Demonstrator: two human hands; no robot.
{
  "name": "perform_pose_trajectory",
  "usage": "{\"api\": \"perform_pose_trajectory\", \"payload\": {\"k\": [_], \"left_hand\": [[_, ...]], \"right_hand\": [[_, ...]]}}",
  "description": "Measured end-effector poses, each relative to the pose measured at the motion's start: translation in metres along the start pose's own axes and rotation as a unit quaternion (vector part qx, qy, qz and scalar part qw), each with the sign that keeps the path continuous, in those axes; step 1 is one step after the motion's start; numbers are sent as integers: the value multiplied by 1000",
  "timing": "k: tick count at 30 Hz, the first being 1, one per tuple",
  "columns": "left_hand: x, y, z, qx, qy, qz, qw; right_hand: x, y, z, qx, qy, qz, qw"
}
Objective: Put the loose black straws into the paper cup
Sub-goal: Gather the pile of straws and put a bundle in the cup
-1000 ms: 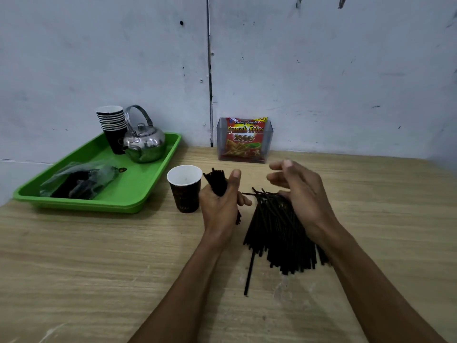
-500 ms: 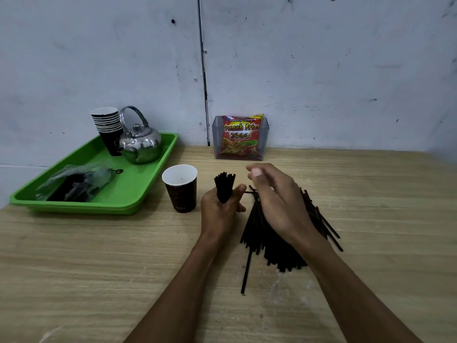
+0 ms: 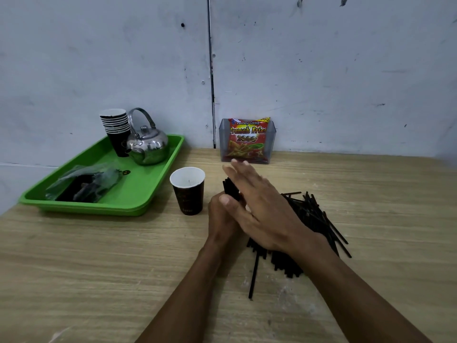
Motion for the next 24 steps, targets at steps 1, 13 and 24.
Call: {"api": "perform_pose_trajectory", "payload": {"k": [1,13,24], "left_hand": [[-2,0,-5,-4,-58,10,998],[96,12,-121,-146,-173,-165,960],[116,59,-50,8,-115,-129,985]], "right_hand": [[8,-1,-2,-2,26,-36,999],[15,-10,-35,-118,177,-173,962],[-69,54,-16,-153,224,-69,960]]}}
Point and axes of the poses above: each hand's wrist, its own y-axis towards the middle knuckle, its own x-axis out of the back of the hand, z = x × y, the point moved 9 cm from there along y, towards the middle knuckle, and after that the axes turned 9 degrees about x, right-handed, at the moved point
